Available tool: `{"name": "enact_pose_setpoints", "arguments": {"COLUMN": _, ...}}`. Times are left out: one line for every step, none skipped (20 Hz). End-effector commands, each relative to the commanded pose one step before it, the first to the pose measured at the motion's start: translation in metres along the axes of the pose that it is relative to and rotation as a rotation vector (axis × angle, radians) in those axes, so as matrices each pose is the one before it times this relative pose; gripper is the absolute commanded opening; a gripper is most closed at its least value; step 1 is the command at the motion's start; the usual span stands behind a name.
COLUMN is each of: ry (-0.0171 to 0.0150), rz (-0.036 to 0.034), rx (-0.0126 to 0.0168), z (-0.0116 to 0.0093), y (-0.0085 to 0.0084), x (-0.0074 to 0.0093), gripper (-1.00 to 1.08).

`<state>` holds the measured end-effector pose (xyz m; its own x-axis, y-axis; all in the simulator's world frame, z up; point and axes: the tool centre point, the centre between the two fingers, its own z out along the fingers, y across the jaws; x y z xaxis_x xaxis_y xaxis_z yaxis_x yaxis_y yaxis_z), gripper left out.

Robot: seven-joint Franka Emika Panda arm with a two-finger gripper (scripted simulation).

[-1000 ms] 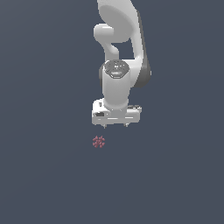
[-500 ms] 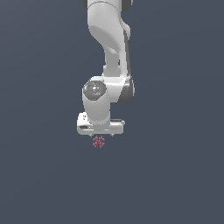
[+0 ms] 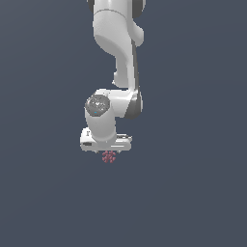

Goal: Pick up the object and move it to a goal position.

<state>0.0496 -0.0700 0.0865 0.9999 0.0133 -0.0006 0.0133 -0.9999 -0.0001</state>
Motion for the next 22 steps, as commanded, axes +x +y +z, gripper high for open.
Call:
{"name": "enact_pose_setpoints", "arguments": {"ry": -0.00004, "rz": -0.00046, "rx": 0.00008, "z": 0.00279, "y": -0.00023, "x": 0.00002, "gripper": 1.0}}
{"name": "enact_pose_setpoints", "arguments": {"ry": 0.0, "rz": 0.0, "rx": 0.0, "z": 0.00262, "y": 0.00007, "x": -0.00002, "gripper": 1.0}}
{"name": "enact_pose_setpoints", "arguments": {"ry": 0.0, "rz": 0.0, "rx": 0.0, "z": 0.00335, "y": 0.00008, "x": -0.00004, "gripper": 1.0}}
{"name": "enact_pose_setpoints", "arguments": {"ry": 0.0, "rz": 0.0, "rx": 0.0, "z": 0.00408, "y": 0.0001, "x": -0.00007, "gripper": 1.0}}
{"name": "enact_pose_setpoints", "arguments": {"ry": 0.0, "rz": 0.0, "rx": 0.0, "z": 0.00479, "y": 0.00012, "x": -0.0001, "gripper": 1.0}}
{"name": "enact_pose_setpoints", "arguments": {"ry": 0.0, "rz": 0.0, "rx": 0.0, "z": 0.00549, "y": 0.00013, "x": -0.00013, "gripper": 1.0}}
{"name": "enact_pose_setpoints", "arguments": {"ry": 0.00046, "rz": -0.0005, "rx": -0.00011, "z": 0.00574, "y": -0.0002, "x": -0.00015, "gripper": 1.0}}
{"name": "enact_pose_setpoints", "arguments": {"ry": 0.0, "rz": 0.0, "rx": 0.0, "z": 0.00554, "y": 0.00013, "x": -0.00014, "gripper": 1.0}}
{"name": "enact_pose_setpoints", "arguments": {"ry": 0.0, "rz": 0.0, "rx": 0.0, "z": 0.00473, "y": 0.00012, "x": -0.00009, "gripper": 1.0}}
{"name": "enact_pose_setpoints", "arguments": {"ry": 0.0, "rz": 0.0, "rx": 0.0, "z": 0.00392, "y": 0.0001, "x": -0.00002, "gripper": 1.0}}
{"name": "enact_pose_setpoints", "arguments": {"ry": 0.0, "rz": 0.0, "rx": 0.0, "z": 0.00311, "y": 0.00009, "x": 0.00007, "gripper": 1.0}}
{"name": "enact_pose_setpoints", "arguments": {"ry": 0.0, "rz": 0.0, "rx": 0.0, "z": 0.00229, "y": 0.00008, "x": 0.00017, "gripper": 1.0}}
{"name": "enact_pose_setpoints", "arguments": {"ry": 0.0, "rz": 0.0, "rx": 0.0, "z": 0.00148, "y": 0.00007, "x": 0.00027, "gripper": 1.0}}
{"name": "enact_pose_setpoints", "arguments": {"ry": 0.0, "rz": 0.0, "rx": 0.0, "z": 0.00068, "y": 0.00006, "x": 0.00037, "gripper": 1.0}}
{"name": "enact_pose_setpoints", "arguments": {"ry": 0.0, "rz": 0.0, "rx": 0.0, "z": -0.00001, "y": 0.00005, "x": 0.0004, "gripper": 1.0}}
{"name": "enact_pose_setpoints", "arguments": {"ry": 0.0, "rz": 0.0, "rx": 0.0, "z": -0.00014, "y": 0.00002, "x": 0.00017, "gripper": 1.0}}
{"name": "enact_pose_setpoints", "arguments": {"ry": 0.0, "rz": 0.0, "rx": 0.0, "z": 0.0, "y": 0.0, "x": 0.0, "gripper": -1.0}}
{"name": "enact_pose_setpoints", "arguments": {"ry": 0.0, "rz": 0.0, "rx": 0.0, "z": 0.0, "y": 0.0, "x": 0.0, "gripper": -1.0}}
{"name": "enact_pose_setpoints", "arguments": {"ry": 0.0, "rz": 0.0, "rx": 0.0, "z": 0.0, "y": 0.0, "x": 0.0, "gripper": -1.0}}
{"name": "enact_pose_setpoints", "arguments": {"ry": 0.0, "rz": 0.0, "rx": 0.0, "z": 0.0, "y": 0.0, "x": 0.0, "gripper": -1.0}}
{"name": "enact_pose_setpoints", "arguments": {"ry": 0.0, "rz": 0.0, "rx": 0.0, "z": 0.0, "y": 0.0, "x": 0.0, "gripper": -1.0}}
{"name": "enact_pose_setpoints", "arguments": {"ry": 0.0, "rz": 0.0, "rx": 0.0, "z": 0.0, "y": 0.0, "x": 0.0, "gripper": -1.0}}
